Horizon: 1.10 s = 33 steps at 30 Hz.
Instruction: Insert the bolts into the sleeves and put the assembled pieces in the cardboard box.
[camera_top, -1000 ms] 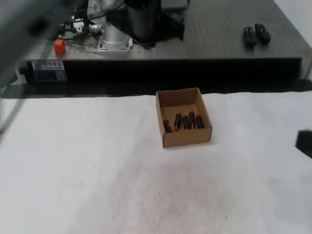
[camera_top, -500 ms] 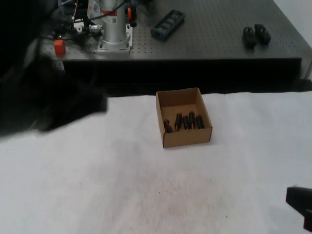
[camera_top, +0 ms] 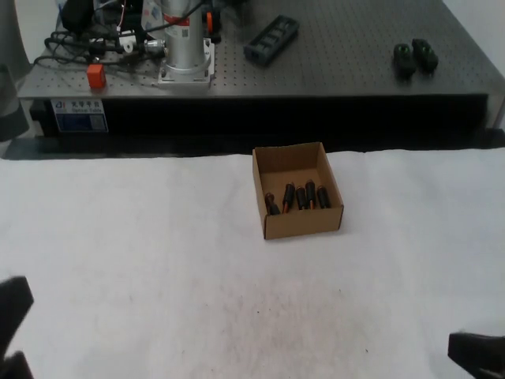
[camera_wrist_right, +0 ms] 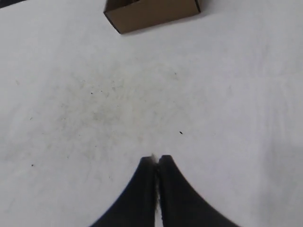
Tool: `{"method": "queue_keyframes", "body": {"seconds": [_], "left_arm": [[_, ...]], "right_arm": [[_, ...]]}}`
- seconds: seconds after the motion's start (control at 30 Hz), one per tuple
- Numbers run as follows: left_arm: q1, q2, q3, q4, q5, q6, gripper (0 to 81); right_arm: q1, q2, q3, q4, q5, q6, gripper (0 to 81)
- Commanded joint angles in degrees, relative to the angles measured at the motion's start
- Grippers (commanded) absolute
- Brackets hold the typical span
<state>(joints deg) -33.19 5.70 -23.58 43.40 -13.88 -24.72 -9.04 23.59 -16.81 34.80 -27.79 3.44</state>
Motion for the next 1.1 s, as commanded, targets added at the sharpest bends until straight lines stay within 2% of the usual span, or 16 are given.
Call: {"method": "queue_keyframes", "body": {"seconds": [0.0,0.13,0.3,0.43,0.87,1.0,1.07], "left_arm": [[-0.1,-0.5,-0.6,-0.3,-0.1,-1.0,0.2],[-0.1,-0.5,4.0,-1.4,-0.1,-1.0,0.2],[-0.1,-0.4,11.4,-10.6,1.5,-1.0,0.2],[-0.1,-0.3,14.9,-12.2,3.0,-1.8,0.2],[-0.1,-0.3,15.8,-10.5,3.0,-2.3,0.2],[-0.1,-0.3,15.8,-10.5,3.2,-2.3,0.2],[-0.1,-0.3,15.8,-10.5,4.0,-2.3,0.2]], "right_arm": [[-0.2,-0.2,-0.4,-0.5,-0.9,-0.5,2.7],[-0.2,-0.2,1.9,-6.0,-1.3,0.0,2.7],[-0.2,-0.2,6.3,-6.5,-1.1,0.2,2.7],[-0.2,-0.2,8.2,-9.5,-1.1,3.7,2.7],[-0.2,-0.2,8.8,-9.1,-1.1,3.7,2.7],[-0.2,-0.2,8.8,-9.1,-1.1,10.1,2.7],[-0.2,-0.2,8.8,-9.1,-1.1,9.8,2.7]]}}
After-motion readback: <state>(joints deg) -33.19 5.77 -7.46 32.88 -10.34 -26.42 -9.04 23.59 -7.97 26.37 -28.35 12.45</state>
